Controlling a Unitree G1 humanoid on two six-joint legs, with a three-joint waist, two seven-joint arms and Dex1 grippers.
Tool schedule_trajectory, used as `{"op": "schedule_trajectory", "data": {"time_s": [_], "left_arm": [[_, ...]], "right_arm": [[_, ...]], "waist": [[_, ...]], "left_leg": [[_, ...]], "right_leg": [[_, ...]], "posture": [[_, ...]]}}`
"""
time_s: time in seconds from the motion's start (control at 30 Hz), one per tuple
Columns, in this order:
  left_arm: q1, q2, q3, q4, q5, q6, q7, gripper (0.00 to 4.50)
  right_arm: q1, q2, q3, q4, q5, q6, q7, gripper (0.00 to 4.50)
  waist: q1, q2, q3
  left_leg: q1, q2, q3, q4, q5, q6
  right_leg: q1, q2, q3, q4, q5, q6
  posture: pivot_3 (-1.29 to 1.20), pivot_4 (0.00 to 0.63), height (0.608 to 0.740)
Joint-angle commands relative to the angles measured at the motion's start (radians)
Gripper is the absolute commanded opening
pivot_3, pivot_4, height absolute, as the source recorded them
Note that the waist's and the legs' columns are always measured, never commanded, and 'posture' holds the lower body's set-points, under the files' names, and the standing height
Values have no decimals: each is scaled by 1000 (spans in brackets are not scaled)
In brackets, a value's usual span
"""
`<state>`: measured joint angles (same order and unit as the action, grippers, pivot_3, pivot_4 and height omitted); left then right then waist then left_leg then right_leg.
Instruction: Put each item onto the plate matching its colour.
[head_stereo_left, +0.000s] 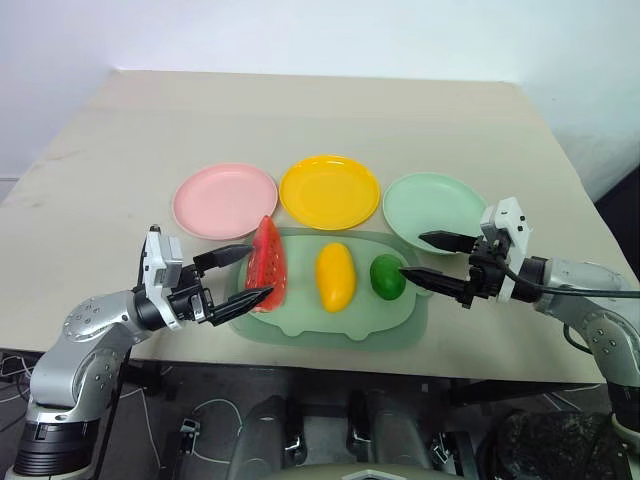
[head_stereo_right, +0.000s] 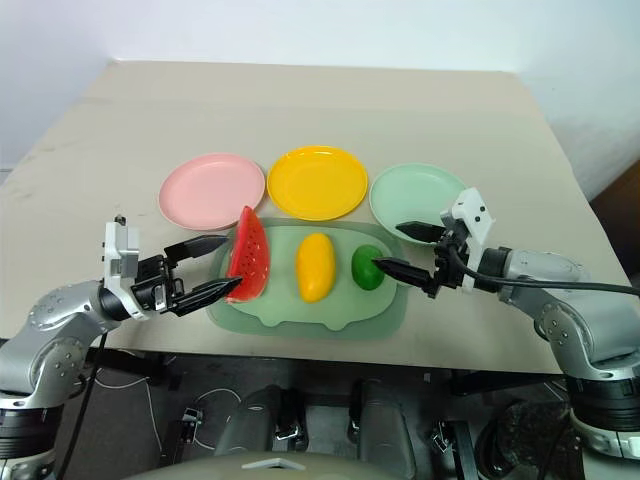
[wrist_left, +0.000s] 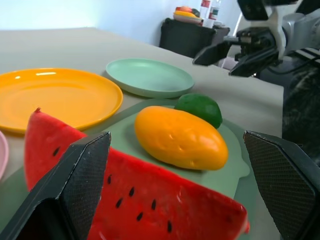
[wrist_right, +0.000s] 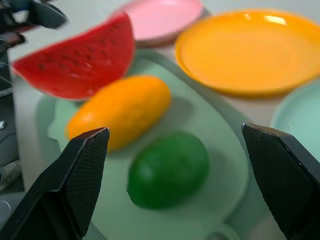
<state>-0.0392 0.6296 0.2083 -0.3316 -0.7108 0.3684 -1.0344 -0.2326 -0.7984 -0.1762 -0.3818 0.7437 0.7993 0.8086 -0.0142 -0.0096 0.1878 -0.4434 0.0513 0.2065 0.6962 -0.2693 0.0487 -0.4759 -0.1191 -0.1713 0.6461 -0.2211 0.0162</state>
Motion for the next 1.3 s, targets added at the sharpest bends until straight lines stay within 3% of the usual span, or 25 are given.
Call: {"op": "schedule_trajectory", "data": {"time_s": [0.03, 0.37, 0.8, 1.03, 1.23, 1.3], "left_arm": [[20, 25, 49, -46, -20, 3, 12, 4463], [-20, 77, 81, 0, -13, -3, 10, 4463], [-48, 71, 78, 65, -15, -15, -14, 4463], [-45, 73, 83, 68, -11, -19, -14, 4463], [-26, 81, 92, 64, -6, -19, -14, 4500], [-23, 82, 92, 66, -4, -21, -15, 4500]], "right_arm": [[-6, 0, -43, -55, 31, 10, -22, 4500], [10, 13, 31, -76, -18, 23, -77, 4500], [-183, 83, 143, -36, 20, 423, -276, 4500], [-210, 90, 170, -38, -13, 451, -297, 4500], [-196, 13, 138, -78, -6, 414, -219, 3042], [-193, -1, 130, -83, -2, 408, -204, 3005]], "waist": [[1, 0, 0], [3, 0, 0], [2, 0, 0], [1, 1, 0], [2, 1, 0], [2, 1, 0]], "left_leg": [[0, 0, 0, 0, 0, 0], [0, 0, 0, 0, 0, 1], [-1, 0, 0, -1, 0, 0], [-2, 0, 1, -1, 0, 0], [-2, 0, 1, -1, 0, 0], [-2, 0, 1, -2, 0, 0]], "right_leg": [[0, 0, 0, 0, 0, 0], [0, 0, 0, -1, -1, 2], [-2, 0, 0, -1, 0, -1], [-2, 0, 0, -1, 0, 0], [-2, 0, 0, -1, 0, 1], [-2, 0, 0, -1, -1, 1]], "posture": [[0, 150, 696], [0, 150, 696], [0, 150, 696], [0, 150, 696], [0, 150, 696], [0, 150, 696]]}}
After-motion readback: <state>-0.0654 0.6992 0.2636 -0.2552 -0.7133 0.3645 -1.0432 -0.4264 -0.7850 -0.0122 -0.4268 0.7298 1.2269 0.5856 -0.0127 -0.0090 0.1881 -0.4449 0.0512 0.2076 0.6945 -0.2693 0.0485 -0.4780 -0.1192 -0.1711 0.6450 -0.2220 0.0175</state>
